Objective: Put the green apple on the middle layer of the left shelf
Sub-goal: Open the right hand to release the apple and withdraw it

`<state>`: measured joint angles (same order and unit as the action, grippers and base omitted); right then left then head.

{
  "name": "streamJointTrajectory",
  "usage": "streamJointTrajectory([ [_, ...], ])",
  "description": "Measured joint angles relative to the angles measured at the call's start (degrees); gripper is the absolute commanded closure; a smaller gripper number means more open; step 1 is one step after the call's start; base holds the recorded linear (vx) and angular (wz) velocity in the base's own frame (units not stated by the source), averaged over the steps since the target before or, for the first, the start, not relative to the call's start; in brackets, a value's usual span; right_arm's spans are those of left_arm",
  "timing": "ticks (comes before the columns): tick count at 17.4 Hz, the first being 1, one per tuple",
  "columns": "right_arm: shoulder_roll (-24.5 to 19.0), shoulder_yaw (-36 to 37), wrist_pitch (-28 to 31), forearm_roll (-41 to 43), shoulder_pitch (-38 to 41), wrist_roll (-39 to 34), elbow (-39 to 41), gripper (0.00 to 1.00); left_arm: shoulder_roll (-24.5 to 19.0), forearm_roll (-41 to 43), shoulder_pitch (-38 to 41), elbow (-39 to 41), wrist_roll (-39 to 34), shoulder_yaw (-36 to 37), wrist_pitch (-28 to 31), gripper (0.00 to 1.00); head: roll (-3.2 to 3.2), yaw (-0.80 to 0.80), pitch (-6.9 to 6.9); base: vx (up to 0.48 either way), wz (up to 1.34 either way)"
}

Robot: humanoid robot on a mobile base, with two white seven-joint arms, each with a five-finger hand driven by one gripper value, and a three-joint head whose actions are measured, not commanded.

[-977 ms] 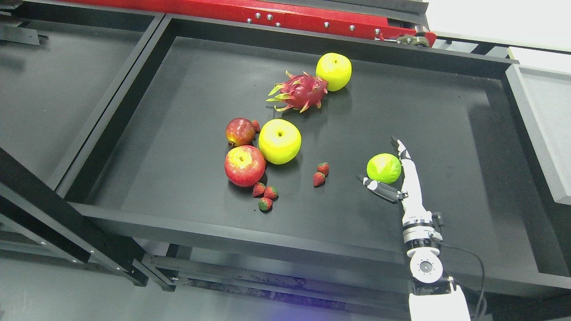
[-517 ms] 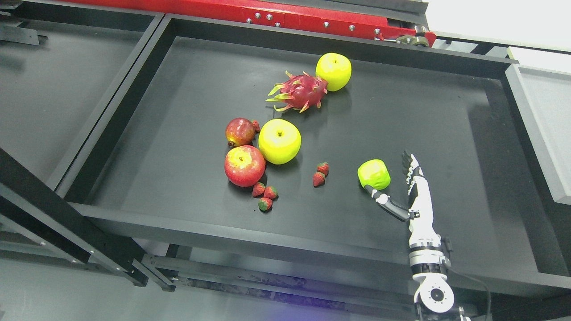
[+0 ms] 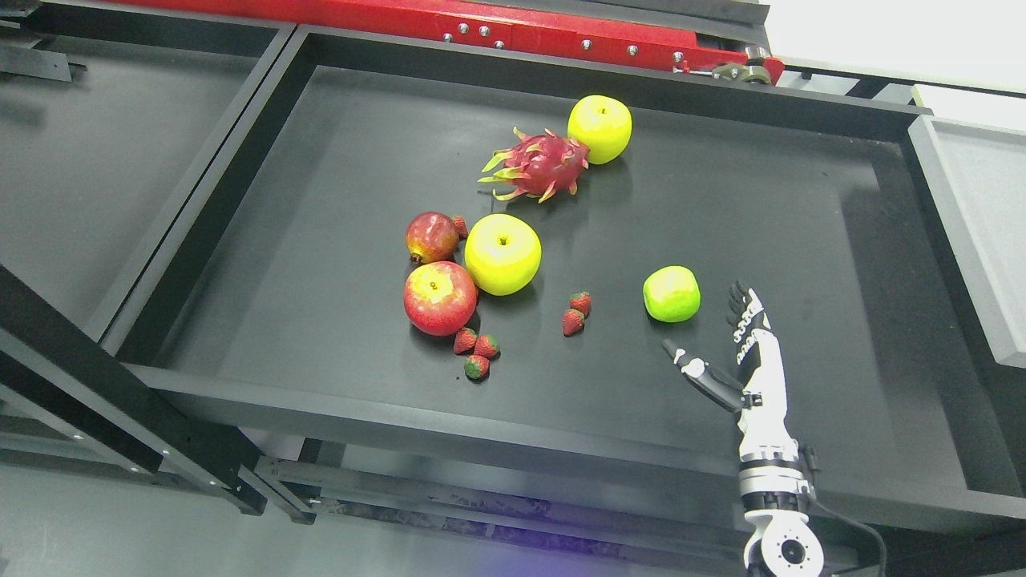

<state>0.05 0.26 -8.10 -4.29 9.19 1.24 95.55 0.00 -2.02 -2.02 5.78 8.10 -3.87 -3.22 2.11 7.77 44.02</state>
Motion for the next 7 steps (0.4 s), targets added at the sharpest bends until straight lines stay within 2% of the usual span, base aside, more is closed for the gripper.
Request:
streamJointTrajectory([
  [7, 0.0, -0.1, 0.0, 0.7, 0.4, 0.1, 1.5, 0.00, 0.0, 0.0, 0.0, 0.0, 0.0, 0.0, 0.0, 0.00, 0.00, 0.00, 0.00, 0.000, 0.00],
])
